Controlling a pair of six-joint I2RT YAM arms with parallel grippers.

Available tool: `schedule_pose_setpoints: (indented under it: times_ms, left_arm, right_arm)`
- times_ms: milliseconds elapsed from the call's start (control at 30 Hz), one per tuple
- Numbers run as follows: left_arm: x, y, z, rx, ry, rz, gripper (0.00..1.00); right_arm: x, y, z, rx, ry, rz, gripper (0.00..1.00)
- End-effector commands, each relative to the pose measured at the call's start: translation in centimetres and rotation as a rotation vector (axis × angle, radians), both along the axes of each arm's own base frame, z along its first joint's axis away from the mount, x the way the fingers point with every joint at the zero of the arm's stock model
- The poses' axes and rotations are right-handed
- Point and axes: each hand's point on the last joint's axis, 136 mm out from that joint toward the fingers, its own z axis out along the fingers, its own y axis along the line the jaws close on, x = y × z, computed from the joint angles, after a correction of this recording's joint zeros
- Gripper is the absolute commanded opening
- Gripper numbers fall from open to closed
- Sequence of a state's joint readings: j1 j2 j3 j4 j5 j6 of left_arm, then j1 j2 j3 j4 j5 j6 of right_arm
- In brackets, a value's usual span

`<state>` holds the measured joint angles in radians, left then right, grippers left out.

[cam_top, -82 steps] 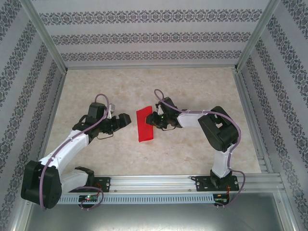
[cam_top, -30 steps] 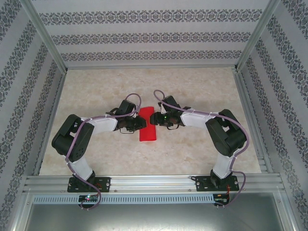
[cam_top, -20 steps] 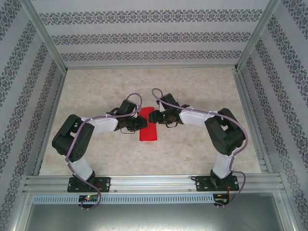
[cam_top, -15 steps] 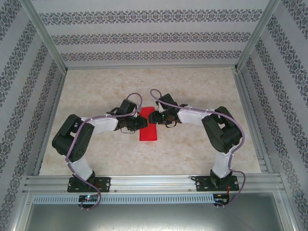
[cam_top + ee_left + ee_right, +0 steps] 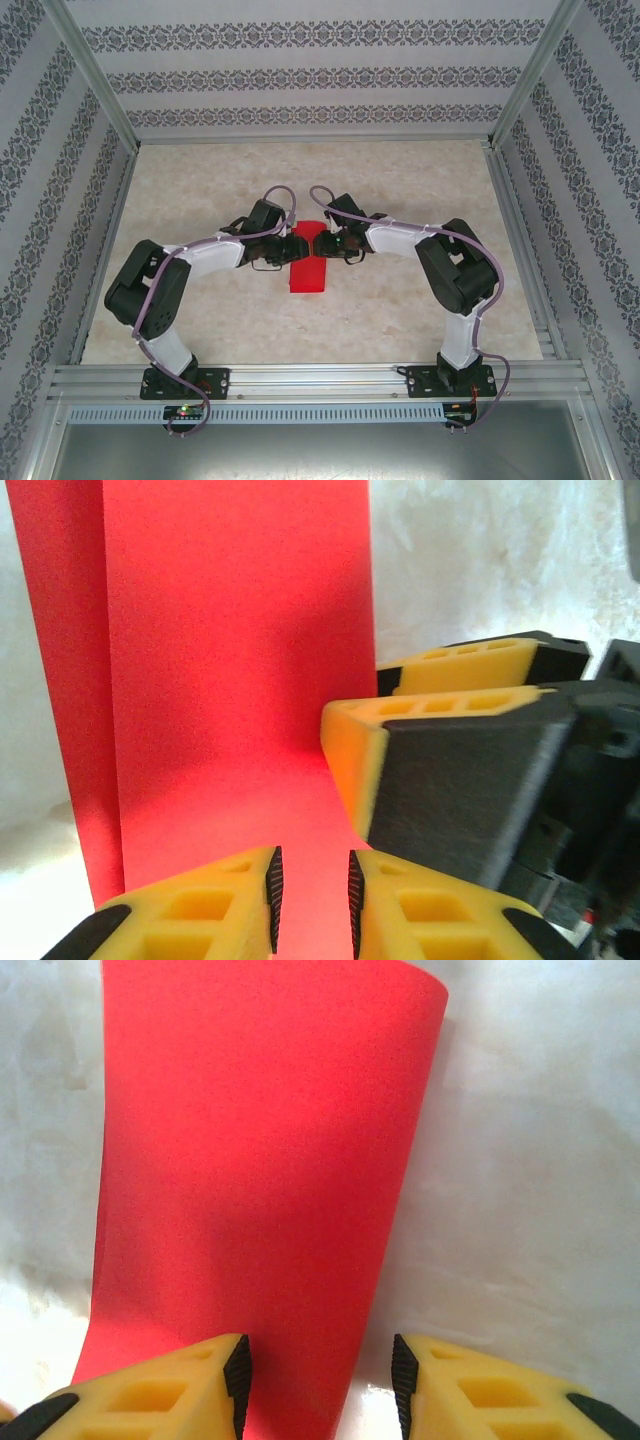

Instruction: Fold a paper plane with a square sheet of paper (pick it up from the middle)

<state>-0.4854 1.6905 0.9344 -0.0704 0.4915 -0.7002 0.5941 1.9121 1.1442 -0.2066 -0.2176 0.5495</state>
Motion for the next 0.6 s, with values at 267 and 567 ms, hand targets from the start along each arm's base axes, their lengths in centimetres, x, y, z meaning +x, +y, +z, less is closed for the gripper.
schedule_pose_setpoints:
  times_ms: [267,567]
  left_arm:
    - [-0.3,1.4,4.1,0.087,-0.092,0.002,0.28]
    - [-0.8,2.9,4.6,0.124,-0.098,0.040,0.27]
  right_arm:
    - [-0.5,0.7,-0.3,-0.066,-0.018,0.052,0.44]
    - [-0.6,0.6,-0.4,-0.090,-0.018,0.056,0.44]
